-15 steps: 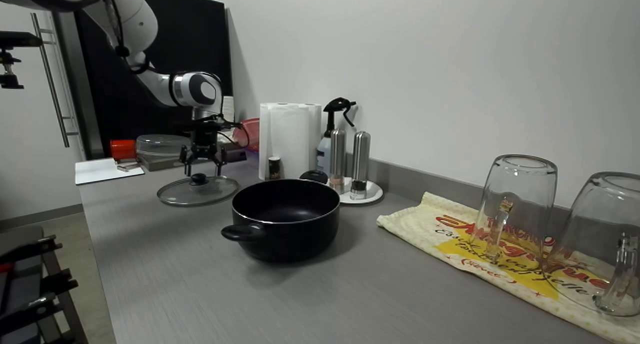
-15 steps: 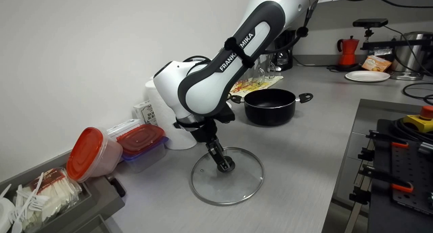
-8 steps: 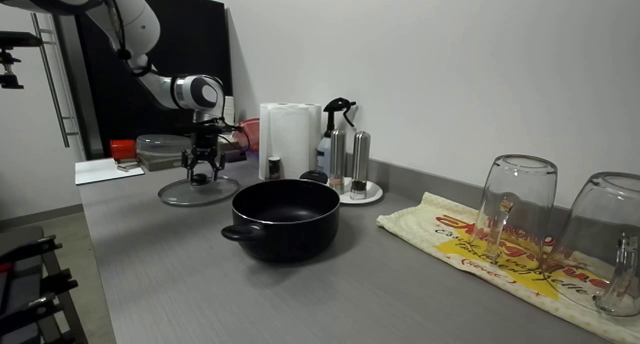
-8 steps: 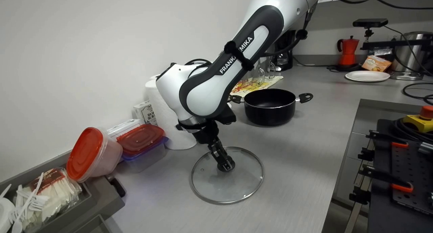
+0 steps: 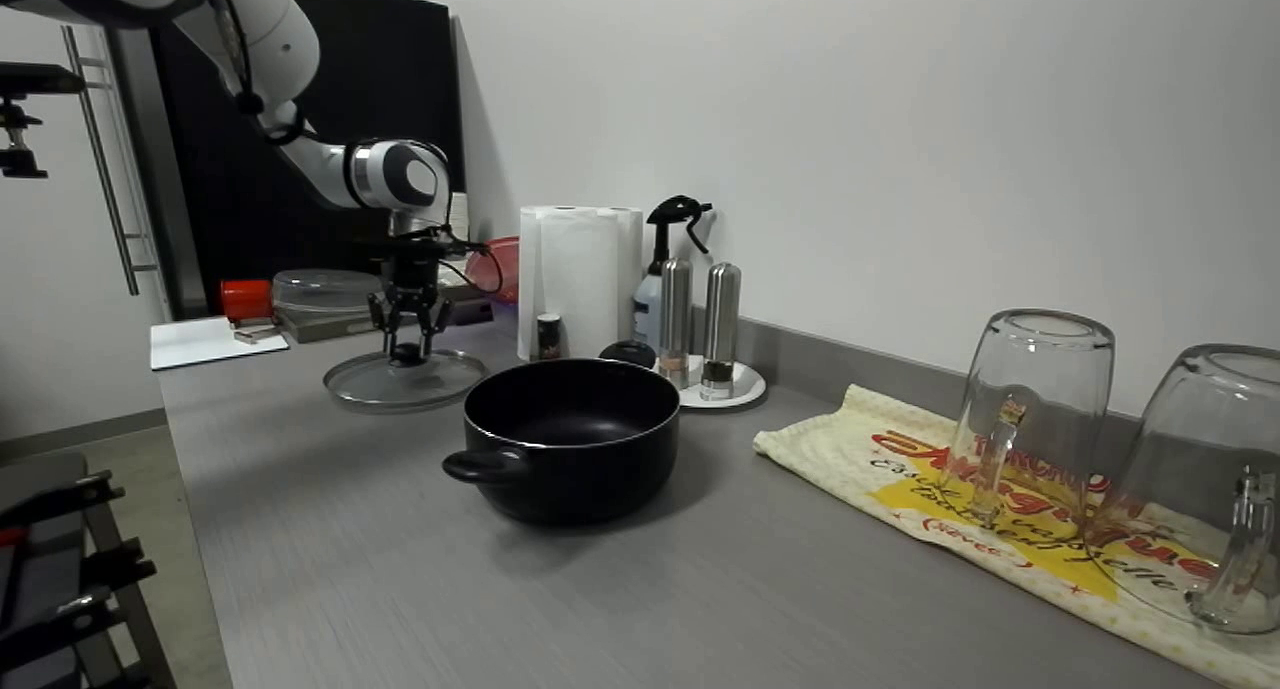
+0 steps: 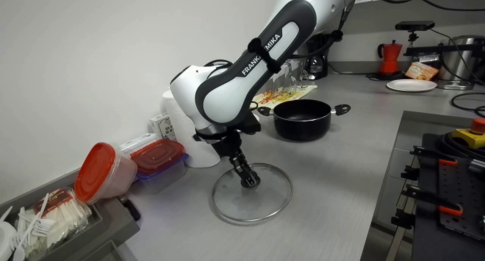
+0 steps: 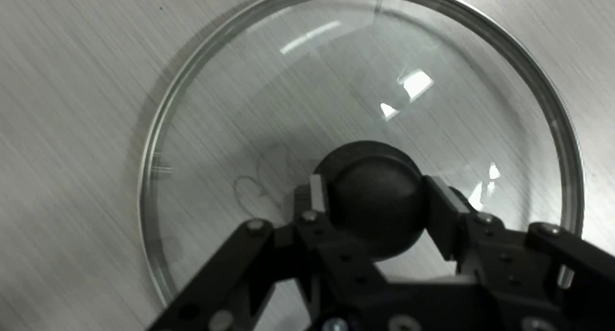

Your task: Put the glass lid on the black pot.

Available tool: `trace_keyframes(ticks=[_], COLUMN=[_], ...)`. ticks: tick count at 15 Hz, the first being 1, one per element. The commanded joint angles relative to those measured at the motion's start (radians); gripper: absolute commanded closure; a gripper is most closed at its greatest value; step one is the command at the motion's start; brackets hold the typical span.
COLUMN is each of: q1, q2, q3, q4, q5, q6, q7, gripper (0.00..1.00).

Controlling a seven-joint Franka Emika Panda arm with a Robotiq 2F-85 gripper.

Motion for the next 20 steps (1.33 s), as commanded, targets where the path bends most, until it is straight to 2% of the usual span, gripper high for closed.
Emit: trace_keyframes(ticks=[1, 9, 20], q1=[-0.006, -0.038, -0.086], q2=[-0.005, -0.141, -0.319], q3=[0.009, 0.017, 0.004], q4=[0.009, -0.068, -0.084], q5=[0.011, 0.016, 0.0], q6=[-0.018, -0.032, -0.162], q7=[-0.029, -0.072, -0.127], gripper=[0.74, 0.74, 0.74])
